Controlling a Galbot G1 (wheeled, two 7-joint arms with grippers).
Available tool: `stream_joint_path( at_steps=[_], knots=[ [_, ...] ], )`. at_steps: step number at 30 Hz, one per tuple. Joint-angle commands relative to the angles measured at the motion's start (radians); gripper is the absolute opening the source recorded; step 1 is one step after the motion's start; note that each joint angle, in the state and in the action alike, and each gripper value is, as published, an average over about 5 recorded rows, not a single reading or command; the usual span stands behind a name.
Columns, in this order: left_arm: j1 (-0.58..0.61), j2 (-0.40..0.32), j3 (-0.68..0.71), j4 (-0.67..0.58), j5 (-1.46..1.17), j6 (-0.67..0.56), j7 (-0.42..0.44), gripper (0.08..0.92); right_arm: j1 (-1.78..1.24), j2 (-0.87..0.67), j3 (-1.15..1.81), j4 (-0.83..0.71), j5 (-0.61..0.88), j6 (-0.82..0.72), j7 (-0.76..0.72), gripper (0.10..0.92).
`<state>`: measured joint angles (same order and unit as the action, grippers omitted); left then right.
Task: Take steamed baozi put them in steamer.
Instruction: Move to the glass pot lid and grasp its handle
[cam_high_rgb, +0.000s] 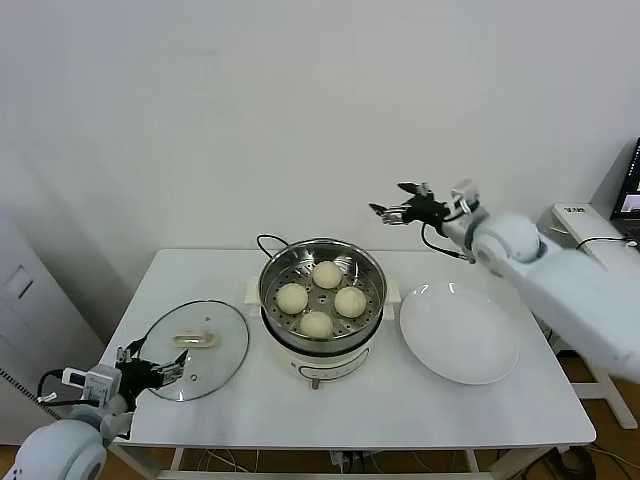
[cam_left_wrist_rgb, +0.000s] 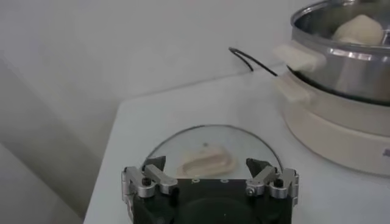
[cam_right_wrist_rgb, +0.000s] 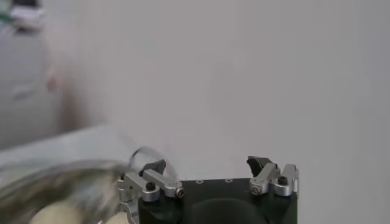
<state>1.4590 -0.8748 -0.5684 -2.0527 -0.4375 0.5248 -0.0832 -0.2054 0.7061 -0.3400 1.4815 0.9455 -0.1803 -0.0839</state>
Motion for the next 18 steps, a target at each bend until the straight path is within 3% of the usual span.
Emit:
stream_joint_path(
  at_steps=[1, 7, 12, 18],
  knots=[
    [0.019, 0.019, 0.003, 0.075, 0.429, -0.244, 0.077, 0.823, -0.737, 0.144, 0.784, 0.06, -0.292, 0.193, 0.145, 0.823],
    [0.044, 0.008, 0.031, 0.138, 0.828, -0.419, 0.08, 0.823, -0.895, 0.243, 0.932, 0.066, -0.383, 0.215, 0.043, 0.823],
    [0.042, -0.059, 0.042, 0.215, 1.21, -0.557, 0.032, 0.823, -0.938, 0.322, 0.981, 0.062, -0.42, 0.224, 0.012, 0.823],
    [-0.003, -0.132, 0.046, 0.322, 1.483, -0.658, -0.028, 0.823, -0.945, 0.38, 0.995, 0.048, -0.454, 0.236, -0.001, 0.823]
  ],
)
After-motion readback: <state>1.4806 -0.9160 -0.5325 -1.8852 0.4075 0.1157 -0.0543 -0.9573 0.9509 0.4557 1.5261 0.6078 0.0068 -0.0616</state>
